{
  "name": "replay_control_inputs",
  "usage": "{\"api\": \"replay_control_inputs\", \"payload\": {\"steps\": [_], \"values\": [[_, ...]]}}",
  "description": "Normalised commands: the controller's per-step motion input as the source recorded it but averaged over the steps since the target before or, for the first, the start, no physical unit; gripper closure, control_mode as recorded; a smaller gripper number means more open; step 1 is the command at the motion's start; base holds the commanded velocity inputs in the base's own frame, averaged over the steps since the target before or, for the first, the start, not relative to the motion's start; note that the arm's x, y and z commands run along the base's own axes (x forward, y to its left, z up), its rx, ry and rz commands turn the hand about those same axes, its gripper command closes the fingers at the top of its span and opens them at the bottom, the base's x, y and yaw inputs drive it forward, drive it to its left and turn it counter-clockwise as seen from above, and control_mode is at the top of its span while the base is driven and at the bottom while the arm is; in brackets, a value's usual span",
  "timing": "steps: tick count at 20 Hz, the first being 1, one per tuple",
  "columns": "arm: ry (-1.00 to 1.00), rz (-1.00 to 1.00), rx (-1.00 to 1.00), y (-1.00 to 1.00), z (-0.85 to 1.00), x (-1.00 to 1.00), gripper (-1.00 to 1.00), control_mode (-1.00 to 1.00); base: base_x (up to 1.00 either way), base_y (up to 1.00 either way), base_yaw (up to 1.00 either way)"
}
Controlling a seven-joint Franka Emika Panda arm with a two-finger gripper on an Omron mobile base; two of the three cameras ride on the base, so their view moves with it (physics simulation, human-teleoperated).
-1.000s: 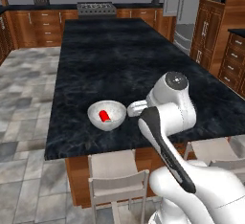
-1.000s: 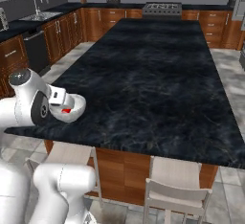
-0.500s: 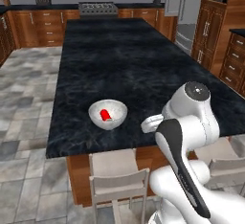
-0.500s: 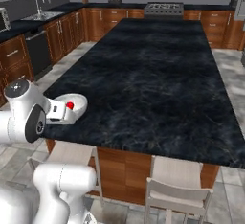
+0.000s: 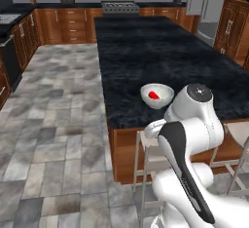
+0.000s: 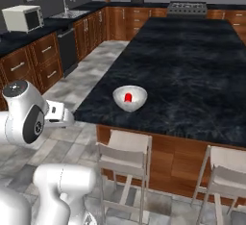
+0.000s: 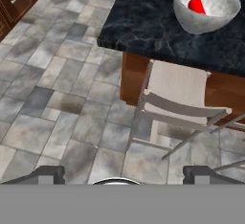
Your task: Open the fridge, grab two sodas, and place both sodas inside the bowl with ice on the dining counter.
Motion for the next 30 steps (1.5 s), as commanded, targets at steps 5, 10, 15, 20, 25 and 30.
{"api": "replay_control_inputs", "payload": {"steps": [5, 10, 15, 20, 25, 30], "values": [[0.00, 0.00, 0.00, 0.00, 0.00, 0.00, -1.00, 1.00, 0.27, 1.00, -0.03], [0.00, 0.00, 0.00, 0.00, 0.00, 0.00, -1.00, 1.00, 0.61, 1.00, -0.21], [0.00, 0.00, 0.00, 0.00, 0.00, 0.00, -1.00, 1.00, 0.57, 0.98, -0.38], [0.00, 0.00, 0.00, 0.00, 0.00, 0.00, -1.00, 1.00, 0.54, 0.89, -0.43], [0.00, 0.00, 0.00, 0.00, 0.00, 0.00, -1.00, 1.00, 0.76, 0.99, -0.31], [0.00, 0.00, 0.00, 0.00, 0.00, 0.00, -1.00, 1.00, 0.87, 1.00, -0.18]]}}
